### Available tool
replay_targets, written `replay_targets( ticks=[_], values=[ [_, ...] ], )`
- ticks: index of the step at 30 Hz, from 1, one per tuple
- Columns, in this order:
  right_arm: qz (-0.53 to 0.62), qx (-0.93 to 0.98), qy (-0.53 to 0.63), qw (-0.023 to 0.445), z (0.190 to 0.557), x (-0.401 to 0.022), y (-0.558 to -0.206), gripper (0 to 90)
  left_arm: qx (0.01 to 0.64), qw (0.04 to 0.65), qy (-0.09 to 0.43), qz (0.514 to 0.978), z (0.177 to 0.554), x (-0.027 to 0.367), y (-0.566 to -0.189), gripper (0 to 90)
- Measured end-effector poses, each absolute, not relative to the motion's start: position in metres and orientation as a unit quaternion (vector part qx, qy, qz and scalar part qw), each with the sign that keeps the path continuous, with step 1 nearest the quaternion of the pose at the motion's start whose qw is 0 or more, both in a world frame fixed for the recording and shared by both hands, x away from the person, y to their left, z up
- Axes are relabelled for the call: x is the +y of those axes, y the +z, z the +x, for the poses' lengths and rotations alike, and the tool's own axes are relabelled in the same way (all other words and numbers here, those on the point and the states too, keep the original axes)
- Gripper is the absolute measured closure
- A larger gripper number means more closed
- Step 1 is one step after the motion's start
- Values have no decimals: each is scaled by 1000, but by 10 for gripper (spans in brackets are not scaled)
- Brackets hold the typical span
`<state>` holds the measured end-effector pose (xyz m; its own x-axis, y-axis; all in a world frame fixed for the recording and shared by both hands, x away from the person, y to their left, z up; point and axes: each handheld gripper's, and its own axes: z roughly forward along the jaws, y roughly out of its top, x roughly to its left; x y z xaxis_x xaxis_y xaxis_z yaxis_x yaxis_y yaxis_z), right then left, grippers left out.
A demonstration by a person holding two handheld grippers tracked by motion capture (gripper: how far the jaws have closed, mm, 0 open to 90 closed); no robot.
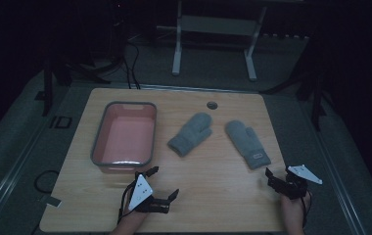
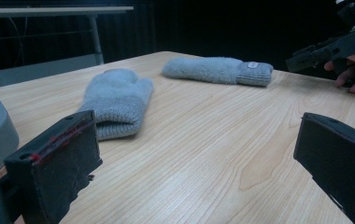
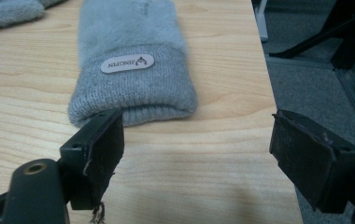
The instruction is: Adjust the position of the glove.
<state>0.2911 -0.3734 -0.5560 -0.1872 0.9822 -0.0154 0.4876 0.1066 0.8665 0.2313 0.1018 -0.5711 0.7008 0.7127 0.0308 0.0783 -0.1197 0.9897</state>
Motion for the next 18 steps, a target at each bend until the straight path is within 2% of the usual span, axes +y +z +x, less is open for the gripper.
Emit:
replay_targets(
  ticks=[9, 13, 18],
  values=[
    [511, 709, 387, 294, 297, -364, -546, 160, 281, 602, 265, 699, 231, 102, -571, 6],
    [502, 727, 382, 271, 309, -355, -531, 153, 281, 601, 266, 699, 231, 101, -571, 6],
    [487, 736, 389, 265, 324, -343, -513, 133, 282, 602, 263, 699, 231, 102, -571, 6]
  ],
)
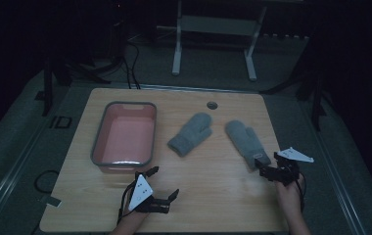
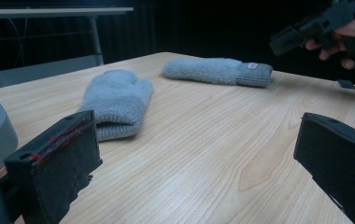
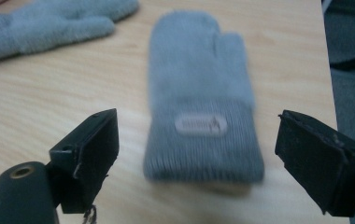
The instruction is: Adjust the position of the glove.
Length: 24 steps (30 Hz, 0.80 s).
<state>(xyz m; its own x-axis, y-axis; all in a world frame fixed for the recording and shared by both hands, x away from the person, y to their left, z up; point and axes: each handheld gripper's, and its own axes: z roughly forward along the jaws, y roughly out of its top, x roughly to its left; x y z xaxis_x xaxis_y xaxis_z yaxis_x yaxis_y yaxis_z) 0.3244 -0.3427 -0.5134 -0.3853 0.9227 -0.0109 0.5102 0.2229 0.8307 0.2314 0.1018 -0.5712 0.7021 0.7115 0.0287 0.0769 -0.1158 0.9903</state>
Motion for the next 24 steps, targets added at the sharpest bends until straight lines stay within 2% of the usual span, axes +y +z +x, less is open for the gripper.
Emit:
replay_targets(
  ticks=[14, 24],
  values=[
    [449, 749, 418, 249, 368, -278, -478, 134, 285, 602, 258, 699, 232, 103, -571, 6],
    [411, 773, 428, 222, 398, -231, -474, 137, 285, 601, 260, 700, 231, 102, -571, 6]
  ],
)
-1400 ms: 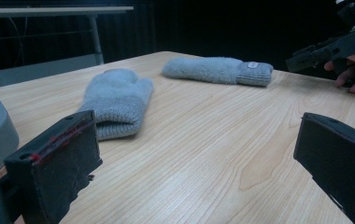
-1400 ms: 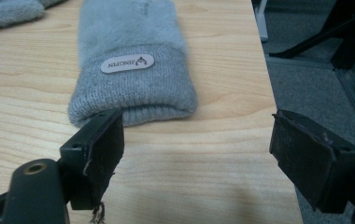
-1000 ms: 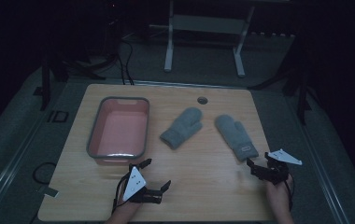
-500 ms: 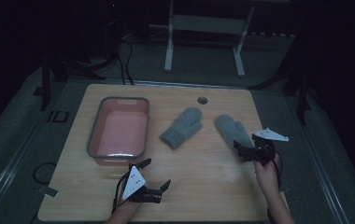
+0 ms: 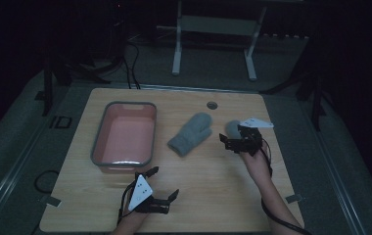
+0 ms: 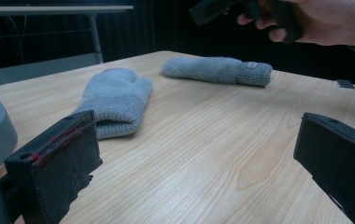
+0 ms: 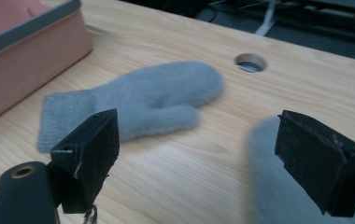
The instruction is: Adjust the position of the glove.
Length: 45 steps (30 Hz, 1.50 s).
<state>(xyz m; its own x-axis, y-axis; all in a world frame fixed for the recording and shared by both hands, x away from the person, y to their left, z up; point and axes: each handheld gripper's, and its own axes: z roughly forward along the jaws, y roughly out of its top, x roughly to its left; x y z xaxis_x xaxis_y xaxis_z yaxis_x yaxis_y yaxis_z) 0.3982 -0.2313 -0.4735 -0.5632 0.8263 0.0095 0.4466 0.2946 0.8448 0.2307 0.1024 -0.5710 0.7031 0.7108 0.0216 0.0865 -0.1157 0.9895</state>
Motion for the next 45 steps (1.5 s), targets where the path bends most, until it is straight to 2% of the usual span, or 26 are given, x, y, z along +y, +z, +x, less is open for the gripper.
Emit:
replay_targets(
  ticks=[5, 12, 18, 24, 31, 33, 35, 39, 41, 45],
  values=[
    [406, 777, 429, 218, 415, -211, -472, 136, 284, 601, 258, 701, 231, 103, -571, 6],
    [403, 780, 447, 172, 442, -180, -482, 132, 286, 604, 254, 700, 231, 103, -571, 6],
    [374, 810, 419, 169, 463, -152, -497, 174, 285, 604, 253, 700, 231, 103, -571, 6],
    [366, 827, 393, 165, 477, -133, -513, 178, 286, 605, 251, 700, 231, 103, -571, 7],
    [363, 840, 361, 180, 492, -122, -531, 181, 287, 605, 249, 700, 231, 103, -571, 7],
    [362, 847, 348, 176, 495, -122, -538, 220, 287, 605, 248, 700, 231, 103, -571, 6],
    [356, 856, 330, 177, 496, -121, -547, 221, 288, 605, 248, 700, 231, 103, -571, 6],
    [359, 852, 343, 164, 498, -122, -551, 354, 289, 606, 246, 699, 231, 104, -571, 7],
    [359, 853, 342, 163, 498, -122, -550, 505, 290, 606, 246, 699, 232, 104, -571, 6],
    [348, 861, 338, 152, 500, -119, -547, 686, 290, 606, 245, 699, 232, 104, -571, 6]
  ],
)
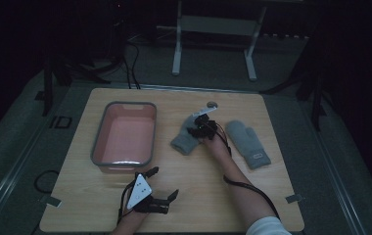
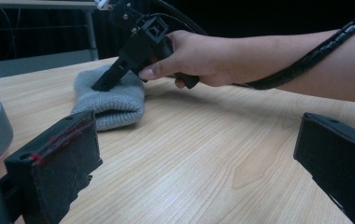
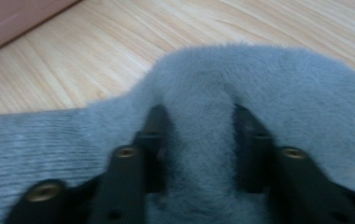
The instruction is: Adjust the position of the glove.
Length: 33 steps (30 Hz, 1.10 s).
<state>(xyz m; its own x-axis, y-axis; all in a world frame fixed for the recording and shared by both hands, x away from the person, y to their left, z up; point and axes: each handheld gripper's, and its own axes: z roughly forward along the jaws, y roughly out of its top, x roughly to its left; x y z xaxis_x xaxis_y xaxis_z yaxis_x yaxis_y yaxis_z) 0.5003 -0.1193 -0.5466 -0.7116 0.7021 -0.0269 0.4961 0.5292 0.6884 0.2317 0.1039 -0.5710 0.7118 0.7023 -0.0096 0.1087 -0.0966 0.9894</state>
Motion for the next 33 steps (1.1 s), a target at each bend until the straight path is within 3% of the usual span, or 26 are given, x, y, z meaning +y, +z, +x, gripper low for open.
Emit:
replay_targets(
  ticks=[6, 24, 33],
  values=[
    [331, 868, 346, 132, 495, -122, -535, 762, 292, 607, 243, 698, 232, 104, -571, 7],
    [172, 895, 405, 75, 408, -163, -493, 761, 296, 607, 240, 697, 233, 105, -571, 7],
    [118, 917, 379, 51, 384, -192, -511, 759, 294, 606, 245, 697, 232, 104, -571, 7]
  ],
)
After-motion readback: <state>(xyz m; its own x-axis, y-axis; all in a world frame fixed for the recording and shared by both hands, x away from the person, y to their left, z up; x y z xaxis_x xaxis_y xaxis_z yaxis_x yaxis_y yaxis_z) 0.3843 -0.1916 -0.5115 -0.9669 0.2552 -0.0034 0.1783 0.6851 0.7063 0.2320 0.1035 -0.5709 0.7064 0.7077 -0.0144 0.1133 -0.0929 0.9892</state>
